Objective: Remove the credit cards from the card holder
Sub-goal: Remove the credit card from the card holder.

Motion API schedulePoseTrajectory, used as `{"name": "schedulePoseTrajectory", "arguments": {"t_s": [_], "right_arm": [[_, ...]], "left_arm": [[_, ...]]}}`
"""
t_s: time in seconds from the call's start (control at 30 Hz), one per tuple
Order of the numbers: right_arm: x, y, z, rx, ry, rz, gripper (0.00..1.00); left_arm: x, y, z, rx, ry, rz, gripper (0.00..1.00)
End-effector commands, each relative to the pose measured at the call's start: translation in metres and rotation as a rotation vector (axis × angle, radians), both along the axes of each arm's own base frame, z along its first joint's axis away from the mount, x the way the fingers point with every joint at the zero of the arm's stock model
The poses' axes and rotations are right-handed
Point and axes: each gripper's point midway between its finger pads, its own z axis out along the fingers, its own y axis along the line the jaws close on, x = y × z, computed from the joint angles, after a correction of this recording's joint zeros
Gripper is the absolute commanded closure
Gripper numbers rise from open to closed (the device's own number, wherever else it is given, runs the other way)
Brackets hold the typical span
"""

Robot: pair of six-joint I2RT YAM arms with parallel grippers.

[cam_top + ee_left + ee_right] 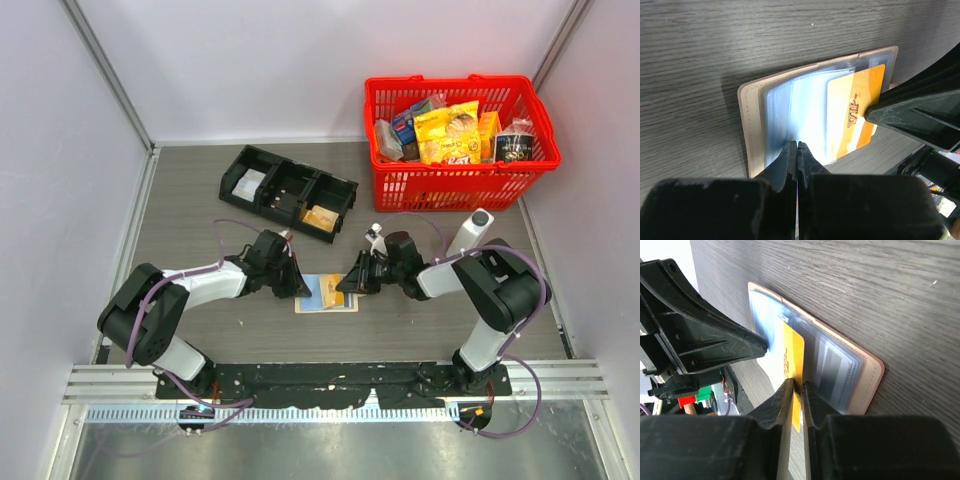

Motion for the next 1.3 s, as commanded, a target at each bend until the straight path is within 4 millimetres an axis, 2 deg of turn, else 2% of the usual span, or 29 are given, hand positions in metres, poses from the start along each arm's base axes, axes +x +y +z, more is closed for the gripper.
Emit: {"name": "schedulePoseTrajectory", "arguments": {"t_s": [0.0,0.1,0.23,0.3,0.4,0.47,0.5,0.53,0.6,0.67,0.73,0.77,0.8,1.0,1.1,1.2,1.27], "right_arm": [[0.006,0.01,0.008,0.041,-0.036,0.017,0.85],[0.006,0.01,0.011,0.052,-0.044,0.021,0.99],[0.007,0.003,0.019,0.04,-0.058,0.0,0.99],[0.009,-0.004,0.031,0.036,-0.087,-0.024,0.99],[0.014,-0.012,0.045,0.021,-0.13,-0.067,0.99],[0.015,-0.014,0.062,0.05,-0.175,-0.097,0.99],[0.016,-0.015,0.078,0.09,-0.211,-0.121,0.99],[0.017,-0.015,0.083,0.108,-0.21,-0.141,0.99],[0.018,-0.016,0.107,0.152,-0.274,-0.173,0.99],[0.02,-0.017,0.129,0.181,-0.336,-0.214,0.99],[0.02,-0.018,0.163,0.239,-0.43,-0.257,0.99],[0.022,-0.02,0.17,0.249,-0.451,-0.287,0.99],[0.022,-0.02,0.186,0.284,-0.493,-0.309,0.99],[0.012,-0.013,0.254,0.466,-0.624,-0.351,0.99],[0.005,-0.005,0.276,0.532,-0.645,-0.331,0.99],[0.001,0.0,0.296,0.581,-0.671,-0.325,0.99],[-0.002,0.004,0.304,0.605,-0.68,-0.311,0.99]], "left_arm": [[-0.009,0.016,-0.016,0.069,0.043,0.018,1.0],[-0.008,0.017,-0.015,0.072,0.038,0.025,1.0],[-0.003,0.018,-0.002,0.057,-0.011,0.039,1.0],[0.002,0.018,0.01,0.039,-0.058,0.05,0.99],[0.011,0.017,0.033,0.008,-0.14,0.071,0.92],[0.016,0.018,0.05,-0.014,-0.196,0.087,0.85],[0.019,0.018,0.064,-0.036,-0.235,0.096,0.81],[0.021,0.018,0.075,-0.051,-0.267,0.103,0.76],[0.025,0.02,0.094,-0.08,-0.324,0.12,0.67],[0.027,0.019,0.115,-0.119,-0.383,0.124,0.64],[0.029,0.018,0.138,-0.161,-0.442,0.125,0.6],[0.029,0.017,0.148,-0.184,-0.47,0.122,0.55],[0.028,0.016,0.16,-0.211,-0.498,0.119,0.51],[0.021,0.004,0.238,-0.443,-0.691,0.083,0.32],[0.01,-0.002,0.276,-0.595,-0.782,0.041,0.27],[0.001,-0.004,0.309,-0.71,-0.869,0.01,0.26],[-0.003,-0.005,0.319,-0.743,-0.899,-0.004,0.26]]}}
